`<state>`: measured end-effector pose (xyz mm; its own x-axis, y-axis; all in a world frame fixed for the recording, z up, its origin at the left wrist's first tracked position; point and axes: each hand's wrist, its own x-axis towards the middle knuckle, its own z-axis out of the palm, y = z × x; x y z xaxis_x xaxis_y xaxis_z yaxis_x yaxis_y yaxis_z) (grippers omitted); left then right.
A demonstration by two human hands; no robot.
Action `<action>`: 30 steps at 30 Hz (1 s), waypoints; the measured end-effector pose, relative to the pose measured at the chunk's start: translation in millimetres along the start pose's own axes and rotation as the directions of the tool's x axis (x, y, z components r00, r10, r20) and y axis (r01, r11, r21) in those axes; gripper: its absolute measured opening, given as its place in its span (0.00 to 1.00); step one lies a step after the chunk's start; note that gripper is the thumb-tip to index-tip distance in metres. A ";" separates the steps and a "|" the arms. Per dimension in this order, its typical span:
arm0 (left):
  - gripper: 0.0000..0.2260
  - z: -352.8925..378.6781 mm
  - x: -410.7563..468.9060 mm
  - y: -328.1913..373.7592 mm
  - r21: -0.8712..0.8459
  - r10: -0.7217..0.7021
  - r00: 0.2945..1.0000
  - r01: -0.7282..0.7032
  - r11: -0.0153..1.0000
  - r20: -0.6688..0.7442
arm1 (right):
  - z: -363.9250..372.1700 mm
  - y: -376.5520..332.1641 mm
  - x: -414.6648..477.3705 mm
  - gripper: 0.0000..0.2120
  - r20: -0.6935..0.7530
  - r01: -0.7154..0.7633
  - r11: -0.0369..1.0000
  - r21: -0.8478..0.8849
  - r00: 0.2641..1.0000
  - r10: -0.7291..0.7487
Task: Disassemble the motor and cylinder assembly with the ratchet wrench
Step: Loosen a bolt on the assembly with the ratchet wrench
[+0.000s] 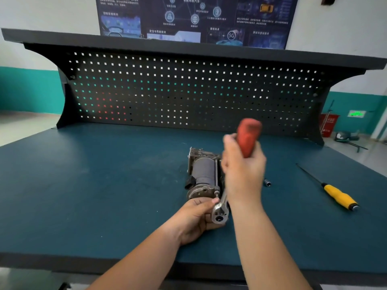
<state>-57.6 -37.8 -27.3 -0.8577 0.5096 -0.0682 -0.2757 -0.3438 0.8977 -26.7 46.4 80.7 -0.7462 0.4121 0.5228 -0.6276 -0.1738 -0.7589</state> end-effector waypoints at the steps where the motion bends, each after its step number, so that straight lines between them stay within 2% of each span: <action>1: 0.11 -0.3 0.0 -0.6 0.005 0.003 1.000 -0.003 1.000 0.003 | 8.7 2.4 -2.0 0.12 0.090 0.068 0.990 -0.128 0.994 -0.056; 3: 0.13 -2.5 0.8 -2.3 0.011 -0.007 1.000 0.006 1.000 0.004 | 26.3 10.2 -9.3 0.13 0.282 0.223 0.920 -0.323 0.950 -0.132; 5: 0.07 -2.7 -1.1 1.2 -0.006 -0.029 0.999 0.029 1.000 0.022 | 40.4 19.2 -17.8 0.13 0.429 0.323 0.839 -0.437 0.895 -0.121; 7: 0.03 -2.8 -1.3 4.0 -0.022 -0.062 0.997 0.063 0.998 0.047 | 46.9 26.9 -23.4 0.14 0.508 0.365 0.781 -0.507 0.858 -0.071; 9: 0.04 -1.6 -2.3 6.1 -0.010 -0.071 0.995 0.072 0.997 0.066 | 47.3 29.2 -24.5 0.15 0.511 0.365 0.765 -0.531 0.858 -0.055; 11: 0.04 -2.0 -0.7 3.0 -0.005 -0.027 0.996 0.027 1.000 0.079 | 44.1 23.8 -22.5 0.14 0.448 0.314 0.826 -0.469 0.890 -0.085; 12: 0.09 -2.3 -0.2 1.8 -0.001 -0.013 0.998 0.013 1.000 0.067 | 40.2 18.9 -20.3 0.13 0.390 0.269 0.870 -0.413 0.916 -0.098; 14: 0.18 -3.6 0.6 -0.4 0.033 0.002 0.999 -0.003 0.999 0.040 | 27.3 7.6 -14.7 0.11 0.216 0.148 0.943 -0.297 0.973 -0.084; 16: 0.16 -1.7 -0.4 0.7 0.042 0.028 0.999 -0.029 0.999 0.023 | 8.1 0.5 -9.7 0.07 0.003 0.018 0.997 -0.080 1.000 -0.018; 18: 0.11 -0.2 -1.0 1.3 0.043 0.050 0.999 -0.050 0.998 -0.003 | -16.6 -0.1 -7.0 0.06 -0.154 -0.028 0.970 0.240 0.986 0.066; 20: 0.09 -1.0 -0.2 -0.4 0.046 0.052 0.999 -0.051 0.998 -0.013 | -44.9 3.9 -6.7 0.09 -0.278 -0.024 0.904 0.427 0.948 0.157; 24: 0.07 -2.1 1.3 -1.1 0.063 0.039 0.999 -0.038 0.997 -0.014 | -82.8 20.5 -16.9 0.11 -0.403 -0.149 0.791 0.594 0.796 0.452; 26: 0.07 -2.4 0.7 0.2 0.065 0.034 0.999 -0.033 0.997 -0.014 | -87.8 25.6 -21.2 0.09 -0.423 -0.158 0.763 0.627 0.754 0.503; 28: 0.08 -3.0 -0.1 0.6 0.065 0.030 0.999 -0.029 0.997 -0.015 | -84.2 23.1 -20.7 0.07 -0.446 -0.136 0.793 0.594 0.765 0.465; 30: 0.08 -3.0 -0.7 1.3 0.061 0.025 1.000 -0.024 0.998 -0.011 | -73.8 13.7 -16.3 0.07 -0.443 -0.102 0.856 0.507 0.821 0.360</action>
<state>-58.6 -40.9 -27.4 -0.8691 0.4920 -0.0509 -0.2281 -0.3074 0.9238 -6.7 103.3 33.2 -0.7401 0.6723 -0.0158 -0.5740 -0.6437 -0.5061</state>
